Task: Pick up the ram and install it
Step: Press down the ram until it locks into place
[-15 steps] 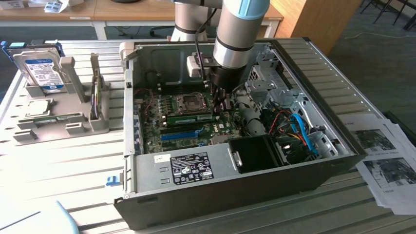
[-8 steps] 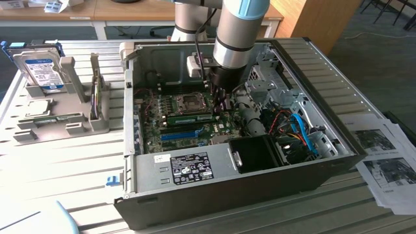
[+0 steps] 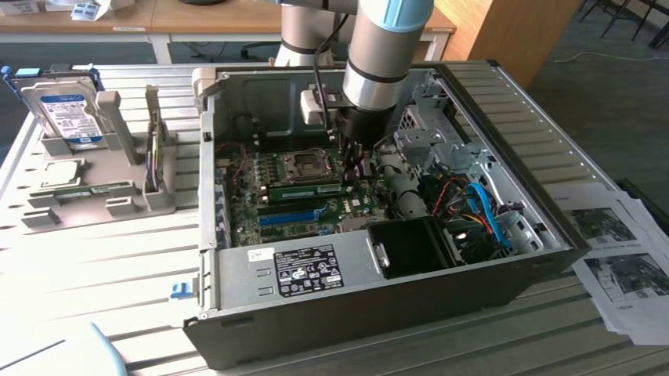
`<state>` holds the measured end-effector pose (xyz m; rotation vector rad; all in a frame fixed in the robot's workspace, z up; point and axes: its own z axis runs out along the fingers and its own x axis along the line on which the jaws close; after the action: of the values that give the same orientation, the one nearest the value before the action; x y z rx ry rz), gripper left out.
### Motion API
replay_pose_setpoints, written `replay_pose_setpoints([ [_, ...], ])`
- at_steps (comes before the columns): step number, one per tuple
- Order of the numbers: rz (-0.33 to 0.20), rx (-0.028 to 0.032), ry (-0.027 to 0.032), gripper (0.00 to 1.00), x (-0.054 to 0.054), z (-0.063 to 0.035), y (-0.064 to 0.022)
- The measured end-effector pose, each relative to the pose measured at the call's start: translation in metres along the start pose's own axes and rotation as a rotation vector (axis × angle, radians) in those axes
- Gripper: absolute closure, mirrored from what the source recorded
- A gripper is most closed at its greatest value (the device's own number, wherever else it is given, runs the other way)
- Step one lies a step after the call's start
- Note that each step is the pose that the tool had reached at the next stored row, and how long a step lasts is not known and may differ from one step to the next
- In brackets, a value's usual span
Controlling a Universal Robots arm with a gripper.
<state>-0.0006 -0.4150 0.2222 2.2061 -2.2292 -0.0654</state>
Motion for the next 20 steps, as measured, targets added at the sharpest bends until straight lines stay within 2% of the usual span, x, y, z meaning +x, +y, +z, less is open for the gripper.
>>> replay_pose_setpoints([
  [9,0.0,-0.0001,-0.0011,0.91,0.0,-0.0015,0.0001],
  [20,0.0,-0.0006,-0.0001,0.91,0.0,-0.0181,0.0004],
])
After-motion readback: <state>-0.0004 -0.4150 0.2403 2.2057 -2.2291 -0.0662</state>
